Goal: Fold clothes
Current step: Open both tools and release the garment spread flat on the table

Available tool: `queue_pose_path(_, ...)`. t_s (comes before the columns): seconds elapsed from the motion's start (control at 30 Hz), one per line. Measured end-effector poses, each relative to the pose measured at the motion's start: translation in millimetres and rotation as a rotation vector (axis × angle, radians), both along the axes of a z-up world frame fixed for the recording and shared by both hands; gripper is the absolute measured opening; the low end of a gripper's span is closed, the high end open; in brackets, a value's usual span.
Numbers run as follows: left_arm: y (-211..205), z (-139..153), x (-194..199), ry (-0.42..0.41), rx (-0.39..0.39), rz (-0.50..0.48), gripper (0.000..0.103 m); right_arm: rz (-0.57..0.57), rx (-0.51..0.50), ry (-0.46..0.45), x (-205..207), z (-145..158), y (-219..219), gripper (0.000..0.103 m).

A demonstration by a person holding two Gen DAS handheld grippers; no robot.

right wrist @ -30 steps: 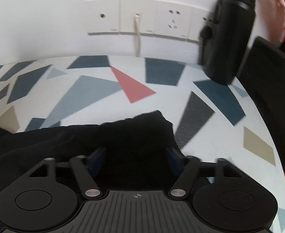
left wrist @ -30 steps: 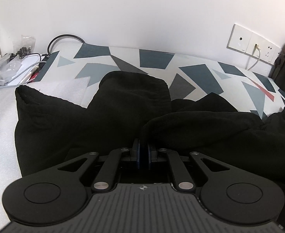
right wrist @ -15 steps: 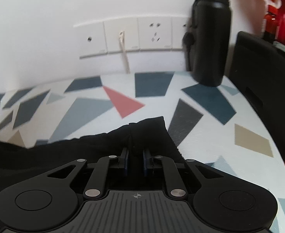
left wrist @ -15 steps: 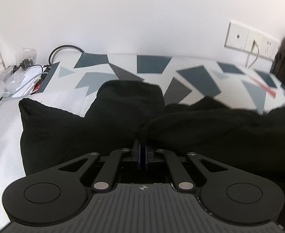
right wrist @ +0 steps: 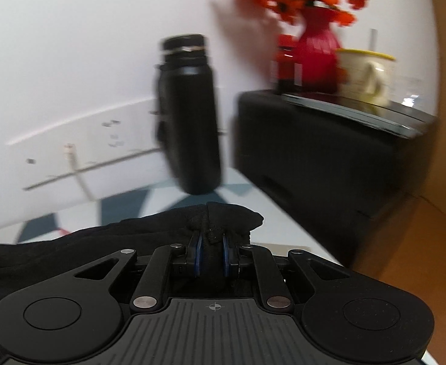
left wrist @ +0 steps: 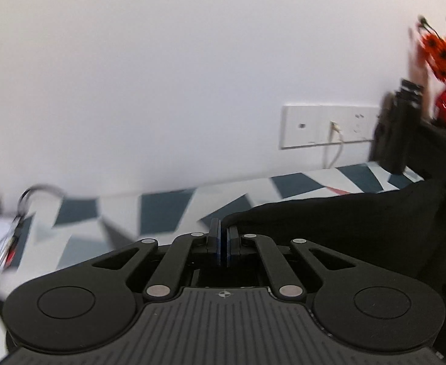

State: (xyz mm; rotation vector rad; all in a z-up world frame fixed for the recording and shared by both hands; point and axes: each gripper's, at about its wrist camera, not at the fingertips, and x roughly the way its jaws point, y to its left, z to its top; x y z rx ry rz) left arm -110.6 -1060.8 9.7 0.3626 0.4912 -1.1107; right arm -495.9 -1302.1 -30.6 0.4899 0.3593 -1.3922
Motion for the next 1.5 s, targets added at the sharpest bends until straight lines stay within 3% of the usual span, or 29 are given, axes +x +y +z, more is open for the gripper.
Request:
queue_pose_path(0.07,-29.0,-9.5,1.2,0.016,0.052,-0.043,0.009,-0.021,0.022,0.025,-2.7,-7.5,-0.9,0.012)
queue_pose_path(0.13,-51.3,-21.2,0.7,0.031,0.106,-0.076,0.024,-0.02,0.052,0.049,-1.7,-14.8,0.3,0.019)
queue_pose_path(0.17,-57.4,-26.3,-1.1,0.029,0.128,-0.089,0.029,-0.025,0.051,0.051,-1.7,-14.2,3.7,0.026)
queue_pose_path(0.23,-65.0,-35.2,-6.8,0.023,0.165,-0.115,0.037,-0.038,0.046,0.053,-1.9,-12.4,11.1,0.052)
queue_pose_path(0.27,-66.1,-38.4,-8.9,0.027,0.174,-0.123,0.039,-0.018,0.046,0.031,-3.4,-9.0,16.3,0.055)
queue_pose_path(0.33,-58.1,-39.8,-9.0,0.047,0.171,-0.125,0.048,0.026,0.045,-0.014,-6.6,-1.9,26.9,0.061)
queue_pose_path(0.53,-3.5,-30.5,-0.4,0.097,0.144,-0.111,0.06,0.285,0.132,-0.057,15.2,8.1,64.3,0.076)
queue_pose_path(0.77,77.8,-17.6,17.2,0.17,0.065,0.038,0.067,0.61,0.169,0.024,83.9,1.6,110.3,0.078)
queue_pose_path(0.93,123.5,-31.5,35.0,0.2,0.071,0.201,0.069,0.567,0.24,0.091,118.6,-19.4,107.6,0.083)
queue_pose_path(1.03,152.1,-38.7,53.9,0.256,0.02,0.319,0.069,0.484,0.306,0.007,111.8,-31.8,104.3,0.089)
queue_pose_path(1.13,171.2,-46.1,73.5,0.271,0.019,0.412,0.069,0.485,0.3,0.037,112.3,-32.3,111.0,0.09)
queue_pose_path(1.27,178.5,-45.9,75.9,0.294,0.016,0.3,0.07,0.456,0.312,0.038,114.3,-30.6,114.7,0.092)
queue_pose_path(1.4,183.0,-42.0,51.6,0.344,-0.041,0.042,0.087,0.422,0.317,0.045,112.5,-30.1,117.5,0.093)
queue_pose_path(1.5,177.5,-49.9,31.4,0.313,0.015,-0.056,0.088,0.406,0.316,0.052,110.7,-31.3,118.2,0.095)
